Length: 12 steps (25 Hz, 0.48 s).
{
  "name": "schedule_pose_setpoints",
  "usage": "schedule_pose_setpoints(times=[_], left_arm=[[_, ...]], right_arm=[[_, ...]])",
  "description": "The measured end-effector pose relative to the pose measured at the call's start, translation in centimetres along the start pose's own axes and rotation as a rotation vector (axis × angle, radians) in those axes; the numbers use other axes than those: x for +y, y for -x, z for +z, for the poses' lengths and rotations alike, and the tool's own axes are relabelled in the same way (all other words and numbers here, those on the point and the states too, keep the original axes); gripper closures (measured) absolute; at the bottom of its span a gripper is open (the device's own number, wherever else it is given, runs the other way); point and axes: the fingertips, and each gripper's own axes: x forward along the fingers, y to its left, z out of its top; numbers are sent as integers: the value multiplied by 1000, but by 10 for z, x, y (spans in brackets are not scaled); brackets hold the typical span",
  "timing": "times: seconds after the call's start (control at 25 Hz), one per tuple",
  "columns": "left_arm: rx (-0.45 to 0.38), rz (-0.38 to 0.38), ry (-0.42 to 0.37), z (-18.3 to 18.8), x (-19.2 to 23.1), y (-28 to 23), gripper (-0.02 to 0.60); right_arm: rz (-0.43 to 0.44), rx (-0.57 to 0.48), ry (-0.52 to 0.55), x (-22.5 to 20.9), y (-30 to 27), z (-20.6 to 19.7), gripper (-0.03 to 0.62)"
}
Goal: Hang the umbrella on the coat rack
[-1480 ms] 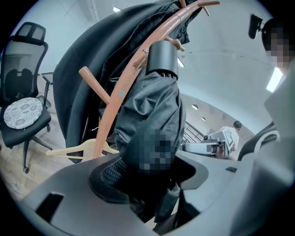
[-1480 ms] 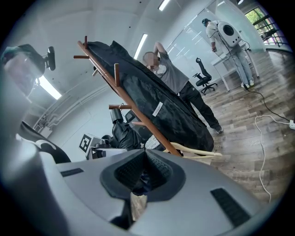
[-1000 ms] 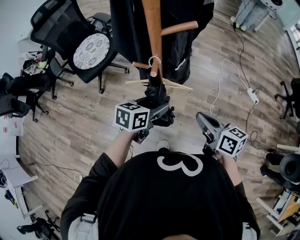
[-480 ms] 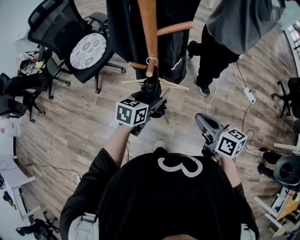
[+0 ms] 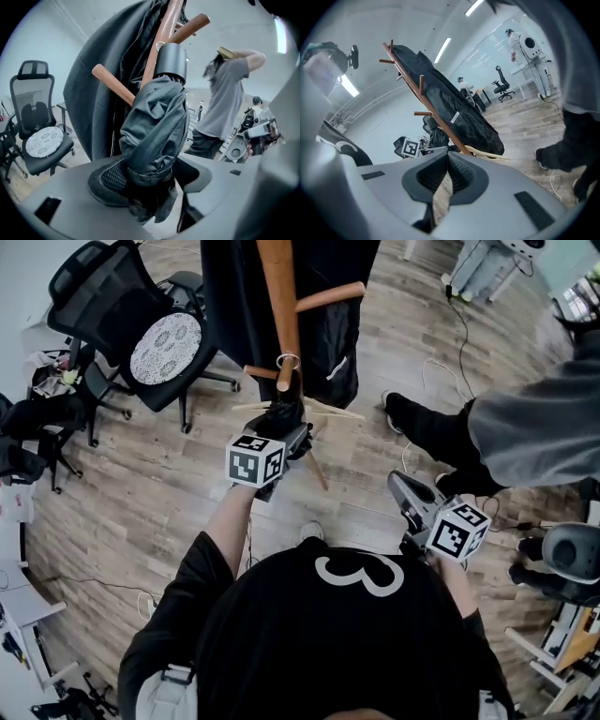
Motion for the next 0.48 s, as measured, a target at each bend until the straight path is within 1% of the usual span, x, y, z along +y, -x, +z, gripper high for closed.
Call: schedule_pose_setpoints(times=[0.16,0.24,0.36,0.48], left_arm=[[-50,39,-13,1,6,8,302],[-73,55,-4,0,8,12,299],[-80,55,40,-14,7,21,298],[-92,54,105,-32,3,40,298]], right_arm=[[-1,7,9,4,11,-5,568],[0,5,10,6,15,-6,568],[1,-3,14,9,25,-9,568],[14,-3,19,17,30,-15,568]])
